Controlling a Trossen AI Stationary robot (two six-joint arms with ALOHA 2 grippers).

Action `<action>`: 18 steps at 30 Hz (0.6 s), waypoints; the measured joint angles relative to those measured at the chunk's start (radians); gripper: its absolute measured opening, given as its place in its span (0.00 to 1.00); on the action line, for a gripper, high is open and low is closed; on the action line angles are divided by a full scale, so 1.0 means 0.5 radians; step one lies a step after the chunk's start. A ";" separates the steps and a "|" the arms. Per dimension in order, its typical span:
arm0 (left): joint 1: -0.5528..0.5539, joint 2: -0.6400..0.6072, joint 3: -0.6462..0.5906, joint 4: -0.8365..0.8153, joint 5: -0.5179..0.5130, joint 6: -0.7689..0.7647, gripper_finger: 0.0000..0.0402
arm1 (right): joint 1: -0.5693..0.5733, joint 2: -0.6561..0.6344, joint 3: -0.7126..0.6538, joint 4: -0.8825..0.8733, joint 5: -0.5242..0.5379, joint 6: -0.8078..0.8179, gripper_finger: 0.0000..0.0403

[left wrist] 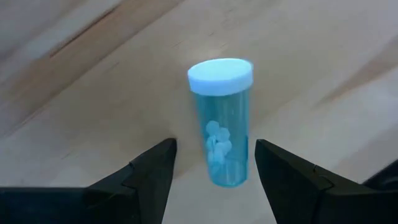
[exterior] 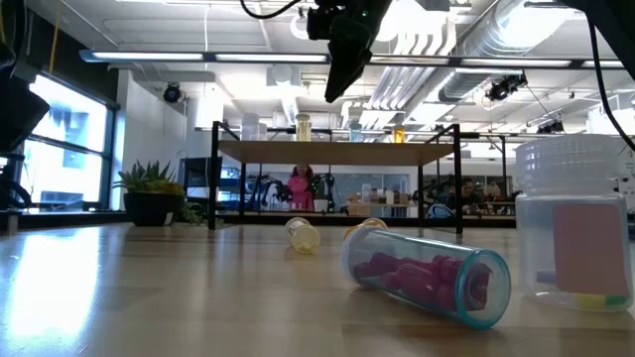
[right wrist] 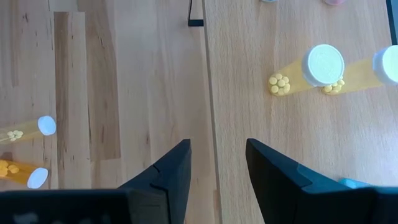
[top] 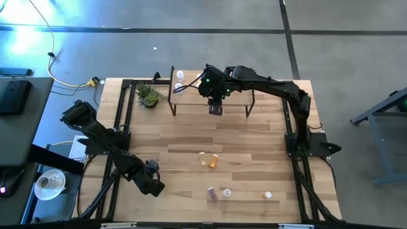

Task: Pick and place medicine bottles onto shelf by color
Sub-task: Put the blue pill bottle aligned with the other blue pill bottle on the shelf

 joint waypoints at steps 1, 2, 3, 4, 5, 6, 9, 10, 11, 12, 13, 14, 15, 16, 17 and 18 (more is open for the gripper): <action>0.000 0.010 0.002 -0.003 0.008 0.016 0.54 | 0.000 0.000 0.000 -0.003 0.000 0.006 0.36; 0.000 0.017 0.002 -0.008 0.010 0.031 0.54 | 0.000 0.000 0.000 -0.006 0.000 0.007 0.36; 0.000 0.025 0.002 -0.008 0.010 0.045 0.53 | 0.000 0.000 0.000 -0.008 0.000 0.007 0.36; 0.000 0.028 0.002 -0.014 0.010 0.061 0.53 | 0.000 0.000 0.000 -0.010 0.000 0.007 0.36; 0.000 0.029 0.002 -0.025 0.007 0.080 0.52 | 0.000 0.000 0.000 -0.014 0.000 0.007 0.36; -0.001 0.026 0.001 -0.036 0.004 0.092 0.51 | 0.000 0.000 0.000 -0.014 0.000 0.007 0.36; -0.001 0.026 0.002 -0.073 0.003 0.135 0.46 | 0.000 0.000 0.000 -0.034 0.000 0.044 0.36; 0.001 0.026 0.001 -0.081 0.007 0.157 0.44 | 0.000 0.000 0.000 -0.053 0.000 0.057 0.36; 0.008 0.027 0.001 -0.085 0.015 0.179 0.42 | 0.000 -0.002 0.000 -0.081 0.000 0.063 0.36; 0.018 0.028 0.000 -0.090 0.032 0.210 0.39 | 0.000 -0.003 0.000 -0.108 0.000 0.067 0.36; 0.029 0.029 -0.001 -0.093 0.049 0.243 0.37 | 0.000 -0.004 0.000 -0.119 0.000 0.068 0.36; 0.040 0.029 -0.003 -0.094 0.058 0.278 0.34 | 0.000 -0.010 0.000 -0.125 0.000 0.076 0.36; 0.052 0.029 -0.004 -0.098 0.063 0.313 0.32 | 0.000 -0.015 0.000 -0.140 0.000 0.087 0.36; 0.066 0.029 -0.004 -0.101 0.071 0.352 0.29 | 0.000 -0.021 0.000 -0.149 0.000 0.098 0.36; 0.080 0.029 -0.004 -0.102 0.086 0.392 0.27 | 0.000 -0.027 0.000 -0.149 0.000 0.098 0.36; 0.094 0.029 -0.004 -0.102 0.097 0.434 0.24 | 0.000 -0.035 0.000 -0.161 0.000 0.098 0.36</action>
